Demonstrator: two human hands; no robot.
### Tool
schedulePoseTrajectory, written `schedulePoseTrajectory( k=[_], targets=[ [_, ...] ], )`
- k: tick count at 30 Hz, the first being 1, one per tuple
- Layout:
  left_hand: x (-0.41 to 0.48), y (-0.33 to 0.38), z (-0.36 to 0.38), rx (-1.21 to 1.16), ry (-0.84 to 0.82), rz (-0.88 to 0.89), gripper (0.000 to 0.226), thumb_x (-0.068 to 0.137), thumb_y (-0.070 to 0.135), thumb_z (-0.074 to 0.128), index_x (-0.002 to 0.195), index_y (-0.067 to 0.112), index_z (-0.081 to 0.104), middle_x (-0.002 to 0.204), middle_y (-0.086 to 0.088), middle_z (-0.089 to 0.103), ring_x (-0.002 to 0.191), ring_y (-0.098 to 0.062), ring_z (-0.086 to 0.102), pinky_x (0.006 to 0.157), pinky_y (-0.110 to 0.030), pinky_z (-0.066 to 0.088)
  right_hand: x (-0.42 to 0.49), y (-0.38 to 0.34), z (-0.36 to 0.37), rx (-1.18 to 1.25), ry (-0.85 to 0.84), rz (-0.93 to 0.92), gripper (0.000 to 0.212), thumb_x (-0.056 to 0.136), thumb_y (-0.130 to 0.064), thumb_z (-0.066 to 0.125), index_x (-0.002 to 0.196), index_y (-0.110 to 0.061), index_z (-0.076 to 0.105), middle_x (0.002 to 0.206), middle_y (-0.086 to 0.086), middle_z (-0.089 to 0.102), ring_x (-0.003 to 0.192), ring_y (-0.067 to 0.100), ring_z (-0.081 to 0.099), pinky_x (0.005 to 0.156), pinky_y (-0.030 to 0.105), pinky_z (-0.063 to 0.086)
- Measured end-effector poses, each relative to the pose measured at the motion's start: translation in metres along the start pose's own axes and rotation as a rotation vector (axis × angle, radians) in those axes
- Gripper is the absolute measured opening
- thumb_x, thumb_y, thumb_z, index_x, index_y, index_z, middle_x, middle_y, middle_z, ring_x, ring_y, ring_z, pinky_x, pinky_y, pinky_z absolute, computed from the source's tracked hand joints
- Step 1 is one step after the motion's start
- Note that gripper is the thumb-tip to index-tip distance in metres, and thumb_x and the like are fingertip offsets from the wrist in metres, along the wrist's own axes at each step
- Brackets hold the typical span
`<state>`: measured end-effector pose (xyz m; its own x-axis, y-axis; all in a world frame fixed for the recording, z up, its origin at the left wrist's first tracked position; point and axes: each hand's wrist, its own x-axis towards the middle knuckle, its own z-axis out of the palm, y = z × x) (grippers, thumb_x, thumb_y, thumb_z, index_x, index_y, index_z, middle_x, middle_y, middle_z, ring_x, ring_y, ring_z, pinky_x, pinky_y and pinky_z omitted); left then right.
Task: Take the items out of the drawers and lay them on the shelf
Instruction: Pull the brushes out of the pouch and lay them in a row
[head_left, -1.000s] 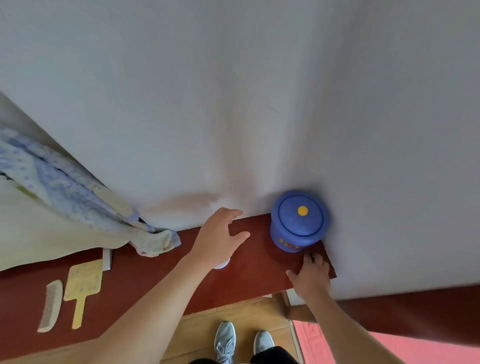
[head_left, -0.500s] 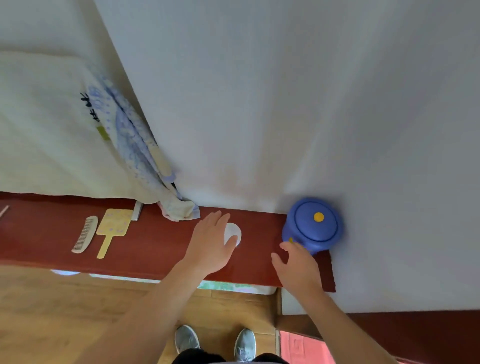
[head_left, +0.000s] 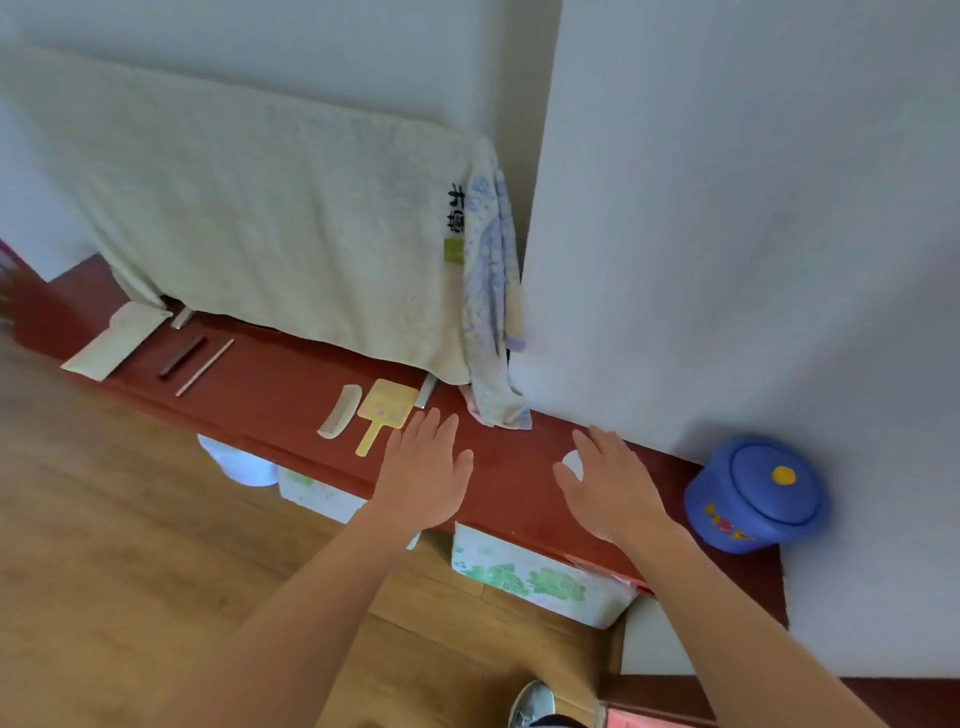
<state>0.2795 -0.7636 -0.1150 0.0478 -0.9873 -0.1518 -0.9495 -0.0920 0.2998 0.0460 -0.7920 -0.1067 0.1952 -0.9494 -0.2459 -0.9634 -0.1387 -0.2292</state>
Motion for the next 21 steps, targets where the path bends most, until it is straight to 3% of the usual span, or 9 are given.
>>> schedulePoseTrajectory(
  k=[6, 11, 21],
  targets=[
    [-0.033, -0.084, -0.038, 0.041, 0.029, -0.075, 0.057, 0.103, 0.042, 0.03, 0.154, 0.016, 0.026, 0.163, -0.008, 0.022, 0.15, -0.028, 0.019, 0.119, -0.048, 0.023, -0.008, -0.092, 0.007, -0.078, 0.077, -0.14, 0.06, 0.099, -0.045, 0.032, 0.151, -0.015, 0.027, 0.159, 0.008, 0.024, 0.148, 0.026, 0.017, 0.119, 0.044, 0.019],
    [-0.065, -0.141, -0.063, -0.017, 0.028, -0.173, 0.059, 0.105, 0.04, 0.028, 0.157, 0.017, 0.015, 0.165, -0.007, 0.014, 0.153, -0.027, 0.008, 0.123, -0.049, 0.011, -0.012, -0.159, 0.022, -0.046, 0.057, -0.204, 0.059, 0.1, -0.046, 0.03, 0.151, -0.017, 0.028, 0.161, 0.006, 0.02, 0.149, 0.025, 0.013, 0.119, 0.041, 0.017],
    [-0.091, -0.224, -0.082, -0.049, 0.079, -0.353, 0.059, 0.105, 0.035, 0.028, 0.157, 0.014, 0.014, 0.164, -0.006, 0.016, 0.152, -0.022, 0.01, 0.123, -0.047, 0.014, 0.013, -0.253, 0.029, -0.098, 0.036, -0.431, 0.055, 0.1, -0.041, 0.032, 0.149, -0.014, 0.032, 0.158, 0.006, 0.027, 0.146, 0.024, 0.019, 0.117, 0.042, 0.019]
  ],
)
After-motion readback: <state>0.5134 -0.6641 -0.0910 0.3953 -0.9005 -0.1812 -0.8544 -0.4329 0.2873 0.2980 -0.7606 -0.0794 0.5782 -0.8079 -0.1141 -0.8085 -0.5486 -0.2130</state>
